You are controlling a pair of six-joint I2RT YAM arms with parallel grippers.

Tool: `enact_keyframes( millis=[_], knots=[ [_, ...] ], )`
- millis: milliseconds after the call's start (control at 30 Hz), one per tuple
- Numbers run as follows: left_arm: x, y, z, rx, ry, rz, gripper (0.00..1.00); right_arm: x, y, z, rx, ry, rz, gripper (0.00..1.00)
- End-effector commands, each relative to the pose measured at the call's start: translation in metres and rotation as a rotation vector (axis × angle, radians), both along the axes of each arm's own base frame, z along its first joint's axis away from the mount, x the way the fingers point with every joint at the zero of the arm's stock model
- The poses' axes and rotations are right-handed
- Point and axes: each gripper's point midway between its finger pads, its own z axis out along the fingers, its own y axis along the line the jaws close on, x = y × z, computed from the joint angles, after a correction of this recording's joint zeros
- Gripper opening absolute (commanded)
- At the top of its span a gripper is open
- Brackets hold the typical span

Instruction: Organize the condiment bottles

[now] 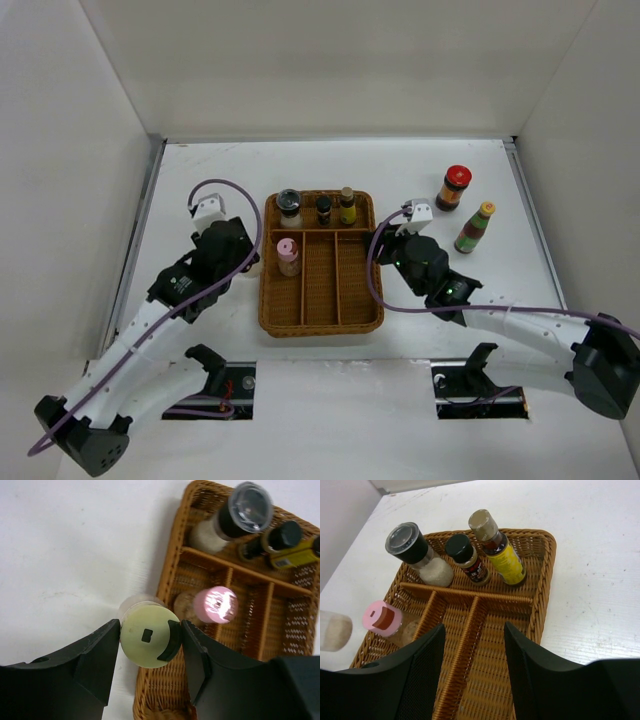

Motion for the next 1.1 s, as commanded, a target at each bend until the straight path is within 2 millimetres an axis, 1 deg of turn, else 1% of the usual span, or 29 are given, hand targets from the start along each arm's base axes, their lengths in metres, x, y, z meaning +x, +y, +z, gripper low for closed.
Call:
enact_keyframes(
  millis=[0, 100, 167, 233, 300, 500, 567, 700, 767, 867, 967, 1067],
  knots=[
    [-0.01, -0.011, 0.026, 0.007, -0.026, -0.073, 0.4, 0.004, 0.004, 0.018, 0.044, -0.043, -0.001, 0.55],
    [-0.015, -0.036, 0.035, -0.005, -0.036, -0.168, 0.4, 0.003, 0.003, 0.019, 0.05, -0.047, -0.005, 0.55],
    [-0.019, -0.052, 0.033, 0.007, -0.024, -0.222, 0.4, 0.003, 0.003, 0.02, 0.055, -0.049, -0.005, 0.55],
    [-0.023, -0.066, 0.025, 0.027, -0.002, -0.269, 0.4, 0.003, 0.001, 0.021, 0.052, -0.051, -0.007, 0.55],
    [-0.024, -0.076, 0.017, 0.055, 0.012, -0.298, 0.4, 0.003, 0.001, 0.02, 0.053, -0.05, -0.008, 0.55],
    [-0.021, -0.097, -0.014, 0.108, 0.052, -0.347, 0.41, 0.002, -0.001, 0.022, 0.053, -0.053, -0.014, 0.55],
    [-0.021, -0.102, -0.023, 0.111, 0.06, -0.356, 0.41, 0.002, -0.002, 0.022, 0.054, -0.054, -0.015, 0.55],
    [-0.022, -0.103, -0.041, 0.112, 0.079, -0.358, 0.43, 0.002, -0.002, 0.021, 0.053, -0.054, -0.017, 0.55],
    [-0.028, -0.108, -0.051, 0.09, 0.1, -0.378, 0.44, 0.003, -0.002, 0.02, 0.048, -0.051, -0.016, 0.55],
    [-0.034, -0.11, -0.065, 0.057, 0.126, -0.379, 0.45, 0.003, -0.001, 0.019, 0.047, -0.05, -0.016, 0.55],
    [-0.034, -0.11, -0.069, 0.03, 0.122, -0.361, 0.46, 0.003, -0.002, 0.02, 0.049, -0.052, -0.016, 0.55],
    [-0.033, -0.109, -0.068, 0.018, 0.114, -0.356, 0.51, 0.003, -0.003, 0.021, 0.05, -0.054, -0.021, 0.55]
  ],
)
